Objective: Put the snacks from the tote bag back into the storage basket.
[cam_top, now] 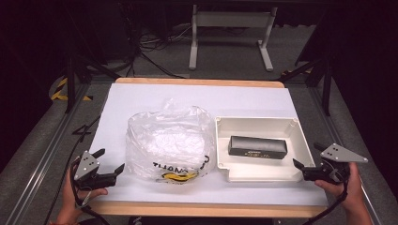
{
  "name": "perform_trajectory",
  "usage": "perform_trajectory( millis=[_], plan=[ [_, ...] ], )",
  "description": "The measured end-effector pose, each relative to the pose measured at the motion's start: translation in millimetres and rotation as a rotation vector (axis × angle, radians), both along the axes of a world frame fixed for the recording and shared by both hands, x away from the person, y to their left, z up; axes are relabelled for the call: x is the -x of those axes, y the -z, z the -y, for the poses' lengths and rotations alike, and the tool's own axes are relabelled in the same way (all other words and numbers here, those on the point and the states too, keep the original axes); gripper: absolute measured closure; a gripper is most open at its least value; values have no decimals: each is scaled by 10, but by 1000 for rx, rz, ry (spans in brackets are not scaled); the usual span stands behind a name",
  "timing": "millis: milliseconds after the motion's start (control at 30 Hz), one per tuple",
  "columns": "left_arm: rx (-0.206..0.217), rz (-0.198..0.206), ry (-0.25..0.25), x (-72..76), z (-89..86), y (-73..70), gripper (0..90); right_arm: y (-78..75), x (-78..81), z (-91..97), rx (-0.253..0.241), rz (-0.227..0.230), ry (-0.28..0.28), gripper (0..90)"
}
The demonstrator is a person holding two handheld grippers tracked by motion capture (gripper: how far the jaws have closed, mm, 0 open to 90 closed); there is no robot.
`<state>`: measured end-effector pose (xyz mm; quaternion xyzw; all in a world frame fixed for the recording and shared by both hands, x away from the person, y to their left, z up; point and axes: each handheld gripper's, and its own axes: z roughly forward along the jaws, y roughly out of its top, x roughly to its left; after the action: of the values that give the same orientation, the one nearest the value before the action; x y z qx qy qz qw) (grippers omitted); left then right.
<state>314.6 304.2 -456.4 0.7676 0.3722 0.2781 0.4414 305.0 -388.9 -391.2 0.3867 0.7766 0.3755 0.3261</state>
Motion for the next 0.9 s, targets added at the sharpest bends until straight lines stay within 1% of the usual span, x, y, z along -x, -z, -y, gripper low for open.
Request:
perform_trajectory(
  millis=[100, 233, 300, 400, 467, 600, 700, 800, 900],
  plan=[
    [0, 1, 1, -3, -4, 1, 114, 35, 16, 7, -7, 13, 7, 52],
    [3, 0, 0, -5, -4, 4, 112, 79, 31, 11, 2, 19, 16, 47],
    [4, 0, 1, -5, -5, 5, 112, 103, 40, 14, 0, 31, 25, 45],
    [6, -2, 1, -9, -6, 7, 112, 152, 59, 21, -19, 51, 42, 44],
    [5, -1, 1, -10, -8, 7, 112, 175, 67, 23, -19, 59, 51, 44],
    [10, -1, 6, -11, -12, 7, 111, 242, 95, 45, -41, 59, 68, 43],
    [12, 0, 9, -12, -17, 7, 111, 268, 113, 62, -57, 57, 70, 43],
    [13, 1, 6, -16, -19, 7, 110, 285, 136, 85, -59, 69, 81, 43],
    [13, 1, 7, -18, -20, 8, 110, 305, 151, 99, -71, 74, 77, 43]
  ],
)
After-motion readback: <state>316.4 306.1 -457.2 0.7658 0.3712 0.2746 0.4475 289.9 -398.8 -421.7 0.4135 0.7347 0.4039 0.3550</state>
